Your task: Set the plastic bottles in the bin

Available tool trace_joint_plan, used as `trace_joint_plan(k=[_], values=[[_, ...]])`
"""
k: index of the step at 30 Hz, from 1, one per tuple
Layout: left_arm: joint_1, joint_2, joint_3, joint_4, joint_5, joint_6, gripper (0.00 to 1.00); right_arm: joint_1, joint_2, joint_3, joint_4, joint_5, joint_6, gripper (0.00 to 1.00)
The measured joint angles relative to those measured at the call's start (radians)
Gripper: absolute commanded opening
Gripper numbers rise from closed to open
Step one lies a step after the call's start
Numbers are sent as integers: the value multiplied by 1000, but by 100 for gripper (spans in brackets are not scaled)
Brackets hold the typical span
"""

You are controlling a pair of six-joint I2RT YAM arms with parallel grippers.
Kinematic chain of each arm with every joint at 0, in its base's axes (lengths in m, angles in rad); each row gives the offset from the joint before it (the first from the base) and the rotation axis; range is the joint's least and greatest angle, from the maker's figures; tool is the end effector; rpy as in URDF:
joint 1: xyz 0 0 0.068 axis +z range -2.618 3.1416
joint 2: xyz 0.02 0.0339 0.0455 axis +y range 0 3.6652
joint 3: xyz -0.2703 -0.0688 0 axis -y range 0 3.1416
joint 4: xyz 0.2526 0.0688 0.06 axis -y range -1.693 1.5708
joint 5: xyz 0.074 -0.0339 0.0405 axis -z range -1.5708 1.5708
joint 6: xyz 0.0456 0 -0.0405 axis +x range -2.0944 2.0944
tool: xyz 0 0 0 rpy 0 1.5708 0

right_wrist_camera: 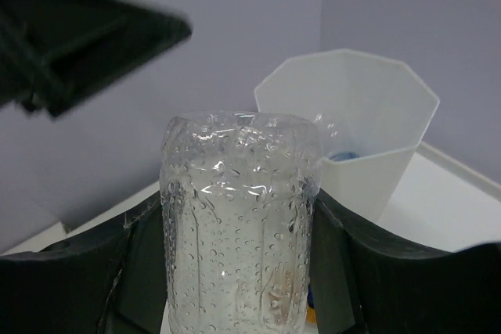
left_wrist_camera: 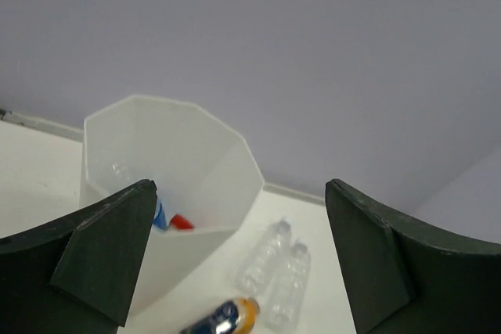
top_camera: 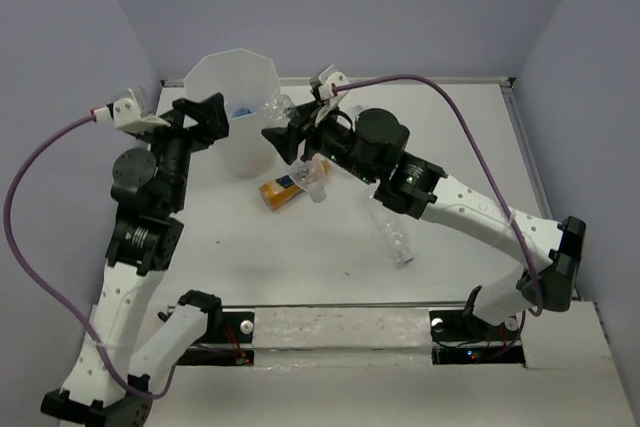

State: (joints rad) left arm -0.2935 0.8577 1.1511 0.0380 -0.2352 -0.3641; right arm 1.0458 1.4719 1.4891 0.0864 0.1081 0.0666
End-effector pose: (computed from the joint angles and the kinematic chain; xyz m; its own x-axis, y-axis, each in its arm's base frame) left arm 0.1749 -0.0418 0.4869 0.2660 -0.4422 -0.8566 0.1767 0.8959 -0.4076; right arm 0.1865 0.3121 0.4592 -0.0020 0.1286 -0.9917 -0.8082 0.5839 0.0773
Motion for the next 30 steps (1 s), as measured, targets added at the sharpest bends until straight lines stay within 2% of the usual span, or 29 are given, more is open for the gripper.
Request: trace_joint_plan(k=[5,9,15,19,26,28,29,30], values=[[0,-247,-234,-153,73,-23,99,-41,91,132,100,-1,-22,29],[0,-342,-387,-259,156,-51,99,-87,199,241,188,-27,-23,29],[0,-349,-510,-342,323,-102,99,-153,413,463,282,-48,-18,29],[0,-336,-521,-341,405,-114,99,-179,550,630,318,-60,-18,28],[0,-322,-521,-311,471,-116,99,-206,783,929,346,-83,-9,29],[0,-307,-521,-307,483,-116,99,-209,832,985,349,-85,-7,37],[0,-294,-521,-304,494,-116,99,-210,862,1010,353,-92,-6,49],[0,-283,-521,-303,499,-116,99,-212,881,1019,355,-97,-5,55]])
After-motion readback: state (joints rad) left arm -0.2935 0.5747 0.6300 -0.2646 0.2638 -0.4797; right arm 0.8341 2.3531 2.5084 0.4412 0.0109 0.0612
